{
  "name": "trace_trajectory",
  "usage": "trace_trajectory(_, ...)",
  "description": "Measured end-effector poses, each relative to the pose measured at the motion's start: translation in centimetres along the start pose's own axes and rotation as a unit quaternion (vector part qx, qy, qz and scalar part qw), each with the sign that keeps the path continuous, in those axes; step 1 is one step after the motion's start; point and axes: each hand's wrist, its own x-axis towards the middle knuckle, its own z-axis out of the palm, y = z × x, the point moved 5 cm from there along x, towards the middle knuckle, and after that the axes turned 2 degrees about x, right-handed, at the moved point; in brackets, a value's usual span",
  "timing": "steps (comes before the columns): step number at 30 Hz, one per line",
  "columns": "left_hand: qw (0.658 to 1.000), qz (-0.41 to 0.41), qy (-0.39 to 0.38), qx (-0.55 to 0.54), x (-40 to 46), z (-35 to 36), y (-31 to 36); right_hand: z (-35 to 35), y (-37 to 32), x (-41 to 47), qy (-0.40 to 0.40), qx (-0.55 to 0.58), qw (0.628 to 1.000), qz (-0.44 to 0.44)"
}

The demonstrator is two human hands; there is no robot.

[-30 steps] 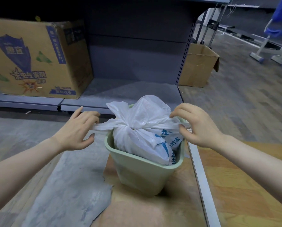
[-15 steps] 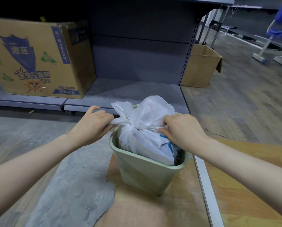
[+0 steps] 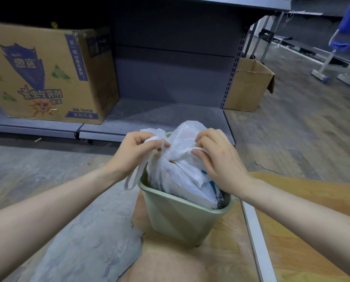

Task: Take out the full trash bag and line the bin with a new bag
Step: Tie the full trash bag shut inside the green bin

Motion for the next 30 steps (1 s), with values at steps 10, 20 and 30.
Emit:
trace_trajectory(10,0.978,-0.106,0.042,-0.175,0.2,0.9,-1.0,2.2,-0.9,2.5,-0.028,0.316,0.933,0.172)
trace_trajectory(20,0.986,-0.075,0.115,-0.090,0.5,0.8,-1.5,3.4,-1.2,3.7,-0.031,0.400,0.902,0.163)
trace_trajectory(30,0.978,-0.087,0.083,-0.173,0.7,0.5,-2.3,3.7,-0.3,3.7,-0.011,0.457,0.864,0.212)
